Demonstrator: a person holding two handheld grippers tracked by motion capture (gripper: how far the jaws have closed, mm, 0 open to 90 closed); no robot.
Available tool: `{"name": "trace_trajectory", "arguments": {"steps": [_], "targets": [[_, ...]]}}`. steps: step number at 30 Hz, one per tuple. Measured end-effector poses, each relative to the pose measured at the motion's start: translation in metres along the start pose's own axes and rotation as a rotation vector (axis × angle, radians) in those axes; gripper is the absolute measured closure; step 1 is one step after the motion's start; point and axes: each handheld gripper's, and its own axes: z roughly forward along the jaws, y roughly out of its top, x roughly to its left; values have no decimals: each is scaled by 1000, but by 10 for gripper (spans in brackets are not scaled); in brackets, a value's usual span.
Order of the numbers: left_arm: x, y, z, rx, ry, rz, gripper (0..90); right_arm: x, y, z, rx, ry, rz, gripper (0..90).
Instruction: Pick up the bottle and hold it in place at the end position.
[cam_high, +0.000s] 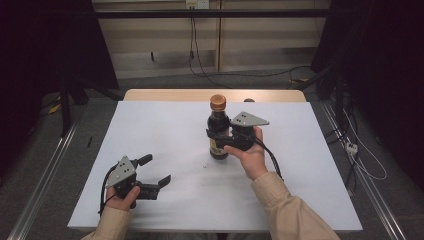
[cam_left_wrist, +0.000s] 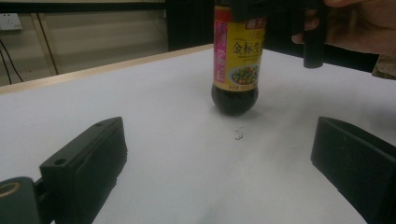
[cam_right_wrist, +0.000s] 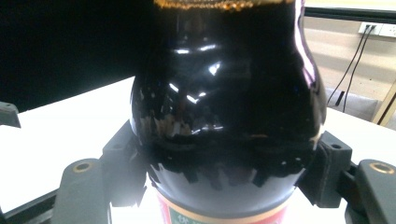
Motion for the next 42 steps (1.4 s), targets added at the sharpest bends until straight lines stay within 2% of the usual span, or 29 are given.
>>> {"name": "trace_trajectory", "arguments": {"steps": [5,18,24,29,30,34,38,40,41,42], "targets": [[1,0,1,2,-6,-3,33,-2,2,7,4,3,-13,281],[1,0,1,-7,-10,-17,33,-5,-2,22,5,2,5,280],[1,0,1,-3,-7,-10,33,-6,-2,22,4,3,-3,280],[0,0,1,-5,-7,-10,33,-10,-3,22,-16,3,-38,274],[0,0,1,-6,-7,-10,33,-13,-3,22,-25,4,-28,274],[0,0,0,-6,2,-17,33,-14,-3,21,-31,-1,-33,271],[0,0,0,-5,-5,-14,34,-16,-2,22,-30,-4,-31,271],[1,0,0,-5,-1,-4,34,-16,-4,21,-37,-3,-50,271],[0,0,0,-8,-2,-18,34,-16,-4,21,-37,-3,-50,271],[1,0,0,-9,0,-15,34,-15,-5,20,-39,-2,-52,271]]}}
